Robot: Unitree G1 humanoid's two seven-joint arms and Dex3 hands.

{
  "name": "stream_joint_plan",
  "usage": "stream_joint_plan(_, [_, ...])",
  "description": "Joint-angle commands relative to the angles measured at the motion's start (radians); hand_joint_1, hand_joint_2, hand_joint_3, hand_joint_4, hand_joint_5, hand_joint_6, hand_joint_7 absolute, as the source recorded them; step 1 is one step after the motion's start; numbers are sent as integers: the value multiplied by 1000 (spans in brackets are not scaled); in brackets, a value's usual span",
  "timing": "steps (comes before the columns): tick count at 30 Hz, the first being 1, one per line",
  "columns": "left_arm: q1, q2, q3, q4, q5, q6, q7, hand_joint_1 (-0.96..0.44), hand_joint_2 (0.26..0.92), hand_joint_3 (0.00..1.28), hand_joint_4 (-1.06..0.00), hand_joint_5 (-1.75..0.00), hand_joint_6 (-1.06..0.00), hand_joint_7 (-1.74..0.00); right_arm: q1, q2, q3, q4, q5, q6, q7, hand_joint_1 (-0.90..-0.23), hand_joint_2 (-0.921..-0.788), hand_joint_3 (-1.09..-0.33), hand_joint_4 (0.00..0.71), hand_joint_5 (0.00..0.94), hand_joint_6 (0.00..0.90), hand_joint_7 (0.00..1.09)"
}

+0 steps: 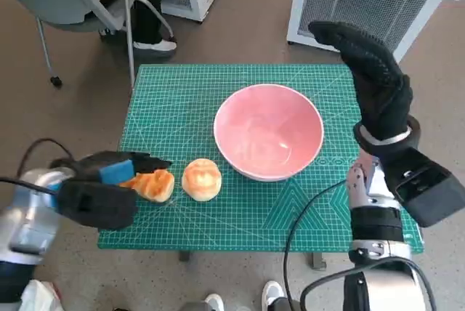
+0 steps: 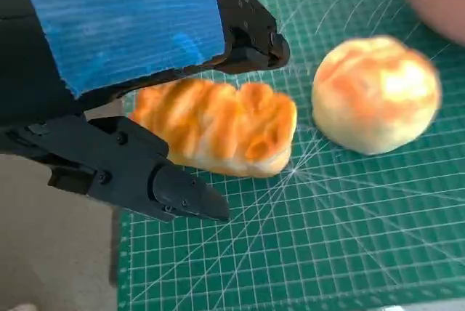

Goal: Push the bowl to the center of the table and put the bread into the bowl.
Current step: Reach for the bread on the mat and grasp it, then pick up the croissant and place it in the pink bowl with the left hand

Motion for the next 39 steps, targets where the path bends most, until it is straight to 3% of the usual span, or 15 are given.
stream_joint_plan(1, [-7, -19, -24, 57, 67, -44, 81, -104, 822, 19, -425, -29, -473, -42, 34, 1, 7, -14, 4, 12, -8, -566, -921, -717, 273, 3, 312, 131])
stream_joint_plan(5, [0, -30, -32, 92, 104, -68, 144, -84, 871, 15, -666, -81, -637, -90, 39, 0, 9, -15, 4, 10, -10, -567, -921, -717, 273, 2, 310, 133])
stream_joint_plan(6, [2, -31, -32, 99, 109, -76, 157, -67, 881, 34, -669, -306, -617, -311, 40, -1, 9, -15, 4, 10, -10, -567, -921, -717, 273, 2, 310, 133])
stream_joint_plan(7, [2, -30, -32, 106, 113, -86, 168, -43, 895, 85, -647, -662, -562, -659, 41, -1, 9, -16, 3, 9, -11, -567, -921, -717, 273, 2, 309, 134])
stream_joint_plan(8, [1, -28, -31, 112, 115, -95, 177, -28, 904, 103, -647, -879, -545, -860, 42, -1, 10, -16, 2, 8, -12, -567, -921, -717, 273, 2, 308, 134])
stream_joint_plan(11, [-4, -15, -16, 105, 107, -115, 184, -9, 915, 101, -673, -1102, -555, -1082, 46, -2, 11, -18, 0, 5, -14, -566, -921, -718, 273, 2, 304, 135])
stream_joint_plan(16, [-36, 11, 35, 64, 64, -126, 166, -1, 919, 82, -698, -1115, -585, -1212, 53, -4, 13, -25, -5, 3, -18, -562, -921, -721, 272, 1, 299, 137])
stream_joint_plan(25, [-119, 20, 144, -43, -18, -81, 137, 1, 921, 85, -696, -1110, -579, -1257, 60, -10, 12, -30, 1, 6, -18, -561, -921, -724, 272, 1, 294, 144])
stream_joint_plan(33, [-211, -32, 213, -135, -66, -77, 198, 2, 920, 76, -692, -1103, -603, -1244, 70, -15, 12, -53, 10, 20, -17, -570, -921, -723, 272, 0, 290, 151])
stream_joint_plan(39, [-320, -114, 174, -146, -46, -117, 267, 2, 921, 71, -690, -1118, -617, -1218, 76, -16, 9, -75, 29, 40, -12, -586, -921, -721, 272, 0, 286, 158])
